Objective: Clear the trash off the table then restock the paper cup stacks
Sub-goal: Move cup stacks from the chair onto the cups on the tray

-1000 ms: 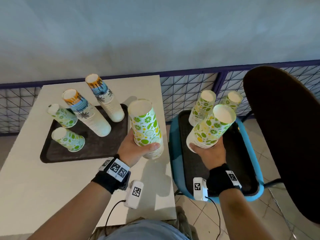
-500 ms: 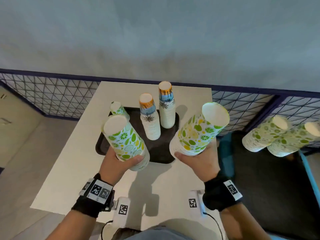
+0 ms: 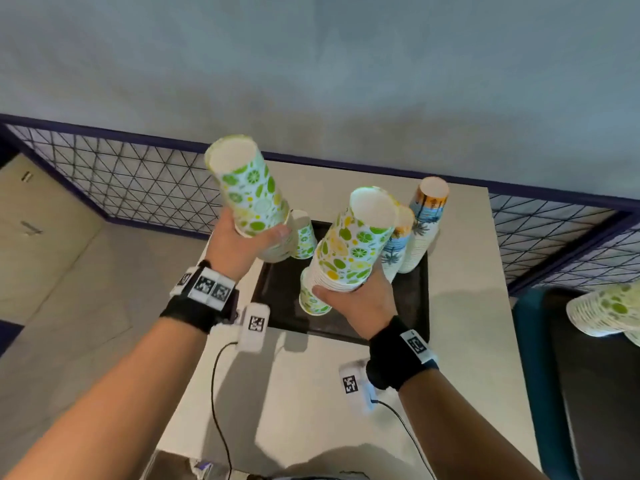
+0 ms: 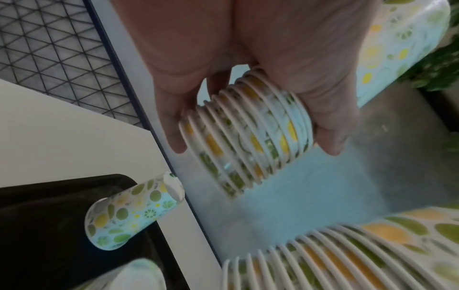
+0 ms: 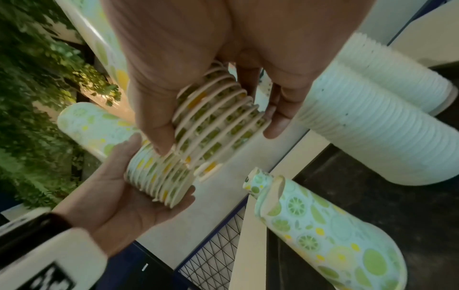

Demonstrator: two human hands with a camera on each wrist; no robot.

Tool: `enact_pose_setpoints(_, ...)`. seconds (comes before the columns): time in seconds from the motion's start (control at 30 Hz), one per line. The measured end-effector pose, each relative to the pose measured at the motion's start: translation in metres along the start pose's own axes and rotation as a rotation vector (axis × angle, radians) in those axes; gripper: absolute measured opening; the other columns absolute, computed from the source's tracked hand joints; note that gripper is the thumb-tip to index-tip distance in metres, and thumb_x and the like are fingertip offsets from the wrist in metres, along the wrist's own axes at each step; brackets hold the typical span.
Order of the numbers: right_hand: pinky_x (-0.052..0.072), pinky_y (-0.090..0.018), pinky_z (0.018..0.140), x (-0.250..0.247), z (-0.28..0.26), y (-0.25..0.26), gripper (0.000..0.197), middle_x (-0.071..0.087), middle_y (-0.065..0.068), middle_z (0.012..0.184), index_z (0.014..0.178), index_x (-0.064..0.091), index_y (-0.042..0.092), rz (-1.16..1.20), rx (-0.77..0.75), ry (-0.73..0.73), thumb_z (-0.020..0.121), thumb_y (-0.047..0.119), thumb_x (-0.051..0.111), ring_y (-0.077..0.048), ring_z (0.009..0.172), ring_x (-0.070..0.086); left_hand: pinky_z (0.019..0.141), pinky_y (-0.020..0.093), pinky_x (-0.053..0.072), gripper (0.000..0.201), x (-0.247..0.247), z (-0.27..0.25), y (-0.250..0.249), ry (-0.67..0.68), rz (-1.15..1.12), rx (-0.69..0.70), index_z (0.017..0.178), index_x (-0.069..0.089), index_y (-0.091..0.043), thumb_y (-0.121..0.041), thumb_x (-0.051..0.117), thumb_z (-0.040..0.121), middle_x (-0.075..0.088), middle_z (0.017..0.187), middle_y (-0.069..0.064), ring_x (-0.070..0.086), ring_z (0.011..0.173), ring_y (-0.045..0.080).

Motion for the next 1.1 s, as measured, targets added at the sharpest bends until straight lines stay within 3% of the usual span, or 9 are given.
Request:
enact_pose_setpoints(0.13,0.054,-0.025,0.097,0.026,0.017,-0.009,0.081,0.069,0.018,0.117,0.124,0.056,0.035,-0.062,0.053,0.018,0.054,0.049,0.094,0.004,0.105,0.065,0.090,0.032,0.060,0.077,0.010,0.052,0.015,0.029,0.033,-0.018,0.132,0.063,-0.021,-0.039,0.097,0.066,0.077,0.119,-0.008,0.075,0.107,0.009)
enact_pose_setpoints(0.23,0.047,-0.004,0.084,0.039,0.023,-0.021,0.083,0.066,0.024,0.110,0.126,0.052,0.030,-0.022,0.085,0.001,0.056,0.032,0.099,0.019,0.096,0.061,0.100,0.045,0.059,0.093,0.015,0.082,0.027,0.076,0.054,-0.048,0.136,0.060,-0.022,-0.055,0.099,0.059,0.076,0.126,-0.003,0.074,0.115,0.017)
enact_pose_setpoints(0.3,0.046,-0.002,0.085,0.045,0.026,-0.027,0.085,0.067,0.021,0.113,0.127,0.052,0.027,-0.009,0.080,-0.008,0.056,0.021,0.100,0.019,0.099,0.061,0.102,0.052,0.059,0.098,0.022,0.096,0.032,0.105,0.048,-0.042,0.137,0.059,-0.019,-0.052,0.101,0.056,0.075,0.127,0.000,0.074,0.116,0.020)
enact_pose_setpoints(0.43,0.051,-0.028,0.104,0.055,0.029,-0.039,0.091,0.066,0.018,0.115,0.132,0.050,0.023,-0.068,0.083,0.003,0.056,0.023,0.100,-0.001,0.112,0.064,0.097,0.039,0.062,0.104,0.040,0.109,0.044,0.157,0.041,-0.060,0.141,0.052,-0.017,-0.041,0.098,0.052,0.073,0.128,0.001,0.073,0.115,0.017)
enact_pose_setpoints(0.53,0.051,-0.042,0.104,0.066,0.035,-0.050,0.096,0.067,0.009,0.122,0.135,0.047,0.021,-0.185,0.047,0.038,0.055,0.036,0.097,-0.015,0.116,0.063,0.100,0.045,0.060,0.104,0.047,0.115,0.058,0.189,0.060,-0.081,0.142,0.050,-0.019,-0.043,0.097,0.053,0.071,0.131,0.000,0.071,0.118,0.019)
enact_pose_setpoints(0.67,0.053,-0.041,0.102,0.078,0.040,-0.076,0.100,0.065,0.009,0.125,0.137,0.043,0.026,-0.266,0.108,0.095,0.054,0.048,0.094,-0.015,0.116,0.063,0.102,0.053,0.058,0.109,0.054,0.121,0.090,0.258,0.105,-0.131,0.142,0.051,-0.024,-0.053,0.102,0.051,0.071,0.132,-0.002,0.070,0.121,0.020)
enact_pose_setpoints(0.9,0.046,-0.027,0.109,0.086,0.044,-0.100,0.097,0.062,0.013,0.131,0.144,0.041,0.026,-0.278,0.212,0.165,0.064,0.035,0.095,-0.004,0.117,0.059,0.110,0.048,0.052,0.122,0.061,0.109,0.143,0.317,0.189,-0.229,0.147,0.042,-0.022,-0.066,0.092,0.045,0.063,0.141,0.002,0.063,0.128,0.023)
enact_pose_setpoints(1.03,0.042,-0.042,0.114,0.092,0.045,-0.105,0.105,0.057,0.008,0.141,0.150,0.031,0.027,-0.381,0.214,0.208,0.066,0.043,0.092,-0.017,0.131,0.055,0.108,0.042,0.051,0.127,0.058,0.098,0.153,0.334,0.319,-0.273,0.152,0.040,-0.018,-0.067,0.081,0.043,0.062,0.142,0.007,0.062,0.130,0.028)
enact_pose_setpoints(1.1,0.043,-0.045,0.114,0.088,0.043,-0.106,0.115,0.054,0.008,0.142,0.150,0.026,0.032,-0.383,0.238,0.167,0.057,0.051,0.091,-0.019,0.132,0.053,0.108,0.042,0.052,0.123,0.054,0.095,0.142,0.311,0.327,-0.271,0.154,0.039,-0.015,-0.055,0.092,0.050,0.061,0.144,0.010,0.061,0.131,0.030)
Point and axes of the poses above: each hand's wrist, its own z-axis towards the middle knuckle, its own x-axis out of the palm, y = z × x, the point moved 9 cm from there along z, towards the middle knuckle
